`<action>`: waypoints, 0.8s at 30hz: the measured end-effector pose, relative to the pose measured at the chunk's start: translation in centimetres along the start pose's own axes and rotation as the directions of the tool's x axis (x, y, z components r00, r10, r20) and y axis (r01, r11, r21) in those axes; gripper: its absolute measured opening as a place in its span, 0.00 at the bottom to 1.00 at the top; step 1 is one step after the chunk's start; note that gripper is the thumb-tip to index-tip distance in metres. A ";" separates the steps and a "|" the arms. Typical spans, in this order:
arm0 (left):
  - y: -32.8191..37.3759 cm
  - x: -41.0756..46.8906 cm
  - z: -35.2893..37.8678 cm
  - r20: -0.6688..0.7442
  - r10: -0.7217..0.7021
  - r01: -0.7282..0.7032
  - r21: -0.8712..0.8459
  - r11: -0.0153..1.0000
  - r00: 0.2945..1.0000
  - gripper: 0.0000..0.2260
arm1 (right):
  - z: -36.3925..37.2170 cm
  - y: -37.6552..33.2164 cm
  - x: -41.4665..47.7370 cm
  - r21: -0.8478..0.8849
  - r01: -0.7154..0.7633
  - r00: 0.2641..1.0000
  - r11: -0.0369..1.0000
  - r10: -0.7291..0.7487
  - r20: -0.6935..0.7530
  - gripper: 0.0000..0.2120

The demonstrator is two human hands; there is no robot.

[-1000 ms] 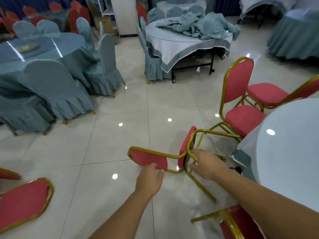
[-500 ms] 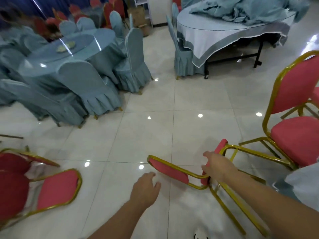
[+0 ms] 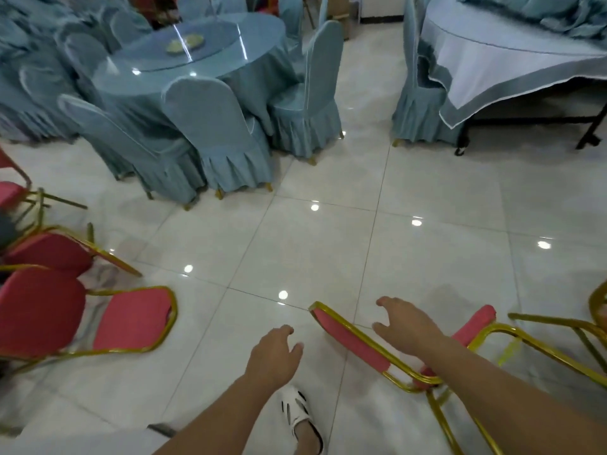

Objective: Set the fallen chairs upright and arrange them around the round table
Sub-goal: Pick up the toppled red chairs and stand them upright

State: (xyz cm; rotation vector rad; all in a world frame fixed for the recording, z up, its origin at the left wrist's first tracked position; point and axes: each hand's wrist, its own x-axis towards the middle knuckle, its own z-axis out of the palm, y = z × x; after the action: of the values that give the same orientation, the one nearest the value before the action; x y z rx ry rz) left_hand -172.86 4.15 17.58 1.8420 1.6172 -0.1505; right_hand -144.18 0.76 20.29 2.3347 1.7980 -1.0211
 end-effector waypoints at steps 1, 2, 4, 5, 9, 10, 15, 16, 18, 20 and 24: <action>-0.7 1.5 -0.4 0.011 -0.008 0.008 -0.018 1.000 1.000 0.23 | 0.0 -0.6 1.1 -0.014 -0.011 1.000 1.000 0.011 0.007 0.29; -1.2 3.1 -0.8 0.021 -0.012 0.013 -0.038 0.999 1.000 0.23 | 0.0 -1.0 2.3 -0.023 -0.027 0.999 0.999 0.028 0.016 0.28; -1.8 6.1 -1.7 0.039 -0.003 0.006 -0.063 0.998 0.999 0.24 | 0.0 -2.0 4.8 -0.045 -0.058 0.998 0.997 0.060 0.032 0.28; -2.1 7.6 -2.4 0.047 0.008 -0.004 -0.077 0.997 0.999 0.24 | -0.1 -2.6 6.2 -0.055 -0.079 0.996 0.995 0.081 0.045 0.28; -3.6 12.4 -4.9 0.077 0.048 -0.044 -0.055 0.998 0.996 0.24 | 0.3 -5.2 10.8 -0.075 -0.109 0.991 0.991 0.114 0.063 0.28; -4.1 13.4 -5.5 0.087 0.042 -0.037 -0.052 0.998 0.995 0.24 | 0.4 -5.8 11.8 -0.075 -0.110 0.991 0.991 0.116 0.072 0.28; -7.1 16.1 -6.9 0.134 -0.036 0.040 -0.028 0.999 0.990 0.24 | 1.6 -8.0 16.3 -0.106 -0.064 0.977 0.992 0.084 0.198 0.28; -7.7 16.8 -7.0 0.144 -0.051 0.053 -0.017 0.998 0.988 0.23 | 1.8 -8.0 17.5 -0.112 -0.060 0.971 0.992 0.084 0.224 0.28; -9.0 18.0 -7.0 0.163 -0.083 0.083 0.009 0.997 0.983 0.23 | 2.6 -7.8 20.0 -0.132 -0.066 0.956 0.989 0.101 0.275 0.29; -10.0 19.0 -6.8 0.194 -0.103 0.090 0.072 0.993 0.976 0.23 | 3.7 -7.5 22.2 -0.148 -0.076 0.943 0.986 0.119 0.310 0.28; -11.2 22.6 -6.0 0.251 -0.092 0.059 0.135 0.989 0.964 0.24 | 6.7 -7.2 26.7 -0.155 -0.059 0.927 0.986 0.112 0.359 0.28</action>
State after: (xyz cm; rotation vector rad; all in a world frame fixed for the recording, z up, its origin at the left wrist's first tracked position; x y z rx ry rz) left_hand -180.09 26.43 6.41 1.7705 1.5249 -0.5150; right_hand -150.38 23.37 4.18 1.9601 1.5568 -1.1792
